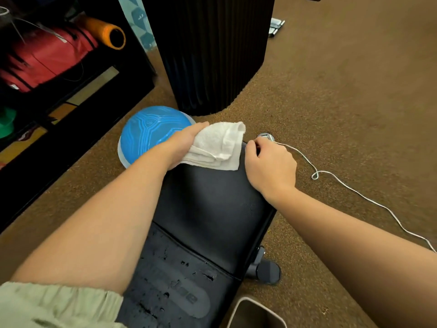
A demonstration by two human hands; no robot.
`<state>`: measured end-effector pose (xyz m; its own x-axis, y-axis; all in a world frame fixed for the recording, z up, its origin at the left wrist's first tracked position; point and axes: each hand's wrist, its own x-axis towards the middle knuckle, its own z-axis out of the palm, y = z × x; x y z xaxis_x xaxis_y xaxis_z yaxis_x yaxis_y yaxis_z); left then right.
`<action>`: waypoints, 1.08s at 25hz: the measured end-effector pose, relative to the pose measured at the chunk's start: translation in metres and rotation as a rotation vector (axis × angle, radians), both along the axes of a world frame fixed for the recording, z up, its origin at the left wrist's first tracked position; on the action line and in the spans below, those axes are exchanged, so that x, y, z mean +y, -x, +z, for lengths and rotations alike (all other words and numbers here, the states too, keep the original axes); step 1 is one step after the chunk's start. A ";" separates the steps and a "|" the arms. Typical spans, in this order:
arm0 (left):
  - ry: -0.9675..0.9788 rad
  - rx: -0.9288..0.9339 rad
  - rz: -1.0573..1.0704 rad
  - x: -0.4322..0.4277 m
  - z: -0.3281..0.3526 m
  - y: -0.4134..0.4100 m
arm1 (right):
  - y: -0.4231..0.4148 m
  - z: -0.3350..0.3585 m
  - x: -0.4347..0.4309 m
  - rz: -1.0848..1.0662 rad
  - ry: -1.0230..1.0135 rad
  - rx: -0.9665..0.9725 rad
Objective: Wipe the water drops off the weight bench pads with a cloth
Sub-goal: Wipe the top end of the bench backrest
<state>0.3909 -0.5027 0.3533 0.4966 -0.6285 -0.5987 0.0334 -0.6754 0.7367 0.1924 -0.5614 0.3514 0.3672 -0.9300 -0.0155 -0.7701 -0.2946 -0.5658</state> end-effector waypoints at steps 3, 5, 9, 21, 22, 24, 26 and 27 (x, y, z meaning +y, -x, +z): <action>0.078 0.051 0.055 0.018 -0.013 -0.007 | -0.001 -0.003 -0.002 -0.010 -0.002 -0.002; 0.091 0.110 0.079 0.030 -0.020 -0.011 | -0.002 -0.003 -0.003 -0.003 0.016 -0.009; 0.103 0.095 0.086 0.033 -0.033 -0.017 | 0.002 -0.003 -0.003 -0.024 -0.007 -0.055; -0.112 -0.748 -0.486 -0.029 0.018 0.029 | 0.008 -0.016 0.005 -0.089 0.184 -0.446; -0.116 -0.852 -0.570 -0.034 0.022 0.041 | 0.009 -0.017 0.006 -0.097 0.204 -0.473; -0.072 -0.969 -0.751 -0.041 0.025 0.061 | 0.012 -0.021 0.006 -0.109 0.231 -0.520; 0.106 -0.799 -0.788 -0.042 0.026 0.069 | 0.016 -0.022 0.006 -0.121 0.259 -0.517; 0.241 -0.641 -0.693 -0.040 0.028 0.067 | 0.017 -0.021 0.007 -0.111 0.292 -0.486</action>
